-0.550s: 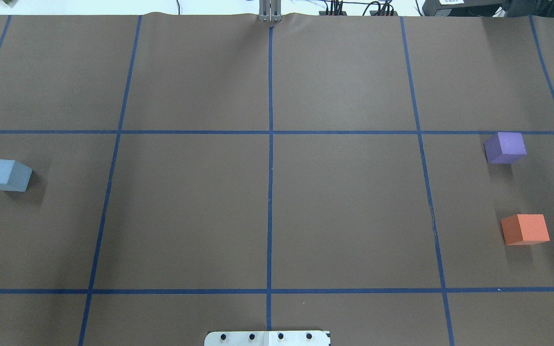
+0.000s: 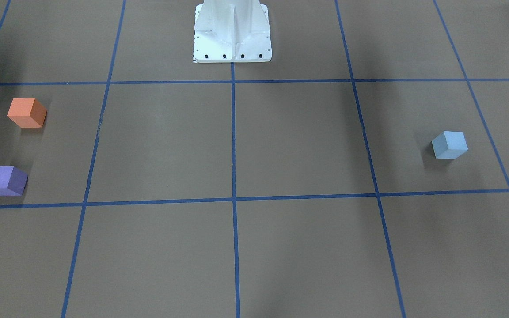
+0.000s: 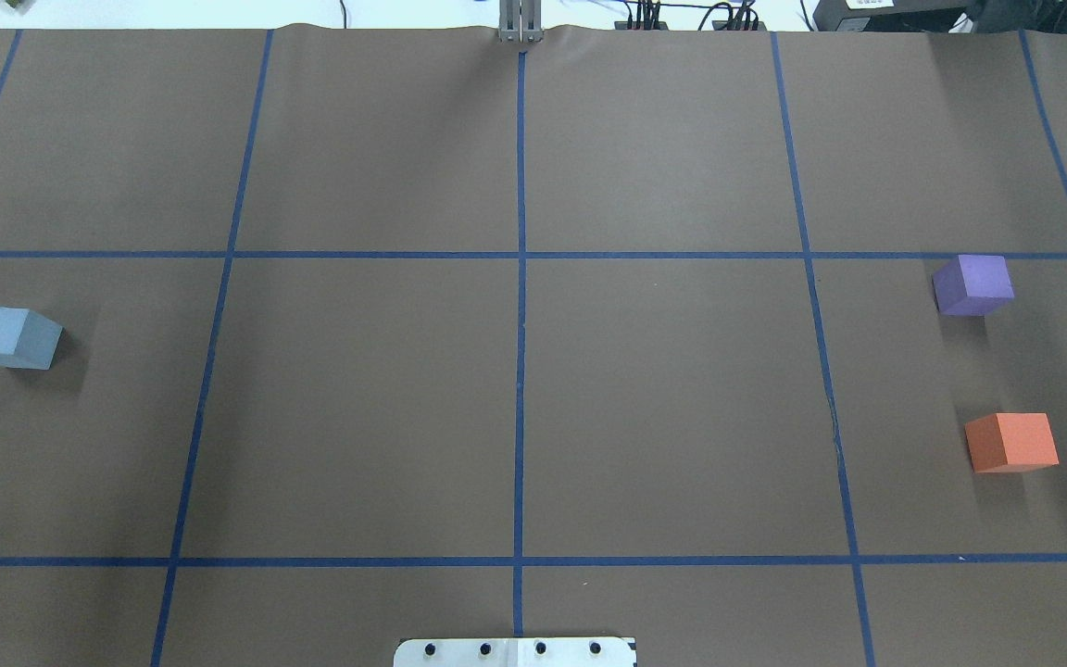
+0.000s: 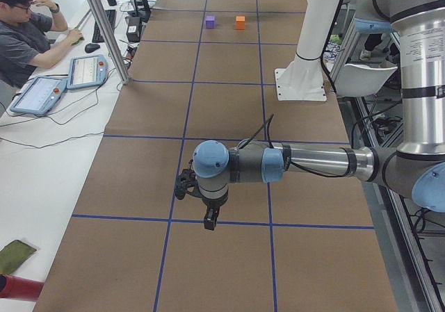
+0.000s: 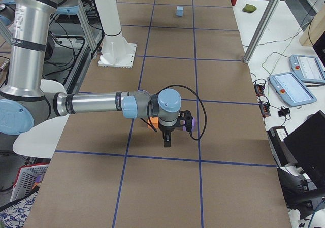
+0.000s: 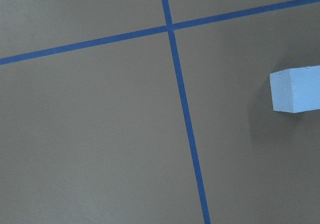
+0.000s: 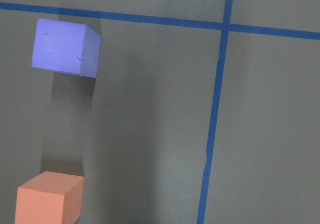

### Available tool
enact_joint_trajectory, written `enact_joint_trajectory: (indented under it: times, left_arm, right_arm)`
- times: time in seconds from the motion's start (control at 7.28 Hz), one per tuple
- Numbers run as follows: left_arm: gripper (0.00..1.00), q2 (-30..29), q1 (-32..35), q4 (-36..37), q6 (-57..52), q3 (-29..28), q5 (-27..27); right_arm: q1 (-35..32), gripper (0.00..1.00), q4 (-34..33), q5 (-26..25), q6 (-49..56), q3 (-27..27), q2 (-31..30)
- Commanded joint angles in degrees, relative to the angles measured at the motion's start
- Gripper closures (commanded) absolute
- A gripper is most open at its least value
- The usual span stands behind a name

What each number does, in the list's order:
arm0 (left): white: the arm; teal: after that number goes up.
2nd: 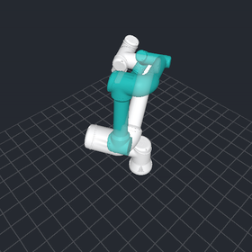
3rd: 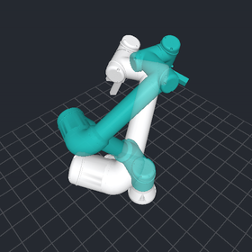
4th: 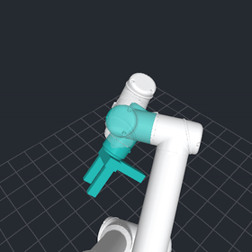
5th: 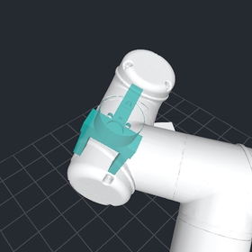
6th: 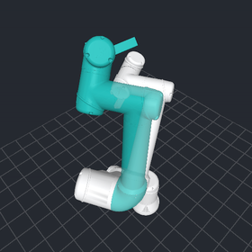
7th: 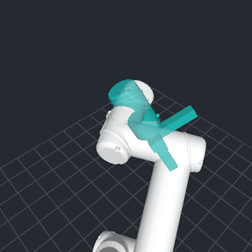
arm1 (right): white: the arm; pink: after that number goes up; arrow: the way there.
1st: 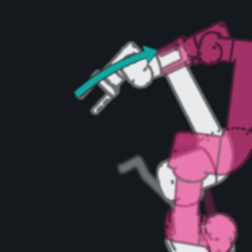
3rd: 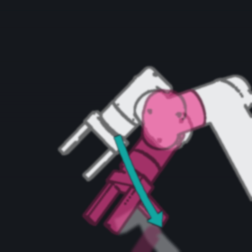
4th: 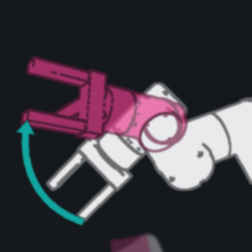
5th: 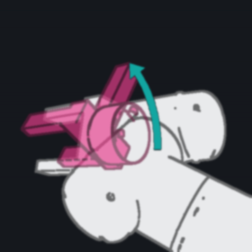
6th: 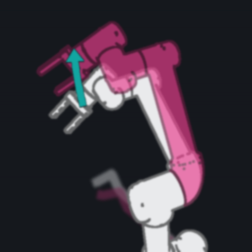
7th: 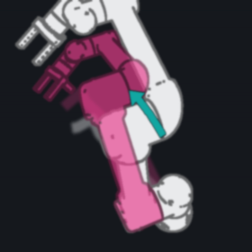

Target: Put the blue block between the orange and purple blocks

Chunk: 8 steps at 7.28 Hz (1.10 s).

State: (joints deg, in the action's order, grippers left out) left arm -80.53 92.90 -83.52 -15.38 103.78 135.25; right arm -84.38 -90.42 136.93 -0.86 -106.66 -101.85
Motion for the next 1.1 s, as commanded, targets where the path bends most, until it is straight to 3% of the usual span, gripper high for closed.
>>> enact_joint_trajectory:
  times: [0.0, 0.27, 0.41, 0.69, 0.96]
  left_arm:
    - [0.0, -0.32, 0.0, 0.11, 0.17, 2.03, 0.01]
    - [0.0, -2.6, 0.0, -0.16, 0.7, 2.48, 0.27]
    - [0.0, -2.79, 0.0, -0.24, 0.44, 2.13, 3.06]
    - [0.0, -2.53, -0.17, -7.22, 1.23, 1.16, 7.04]
    - [0.0, -2.78, -10.14, -9.64, 8.75, 0.37, 6.78]
  right_arm:
    - [0.0, 0.0, 0.51, 0.0, -0.1, -0.3, 0.24]
    - [0.09, 0.0, 1.48, 0.09, -0.37, -0.21, 0.86]
    - [0.26, 0.0, 1.56, 0.09, -1.15, -0.3, 1.3]
    - [1.75, 0.0, 1.56, 0.18, -1.77, -0.21, 2.53]
    - [4.47, 0.0, 5.4, -0.17, -8.25, -0.21, 3.32]
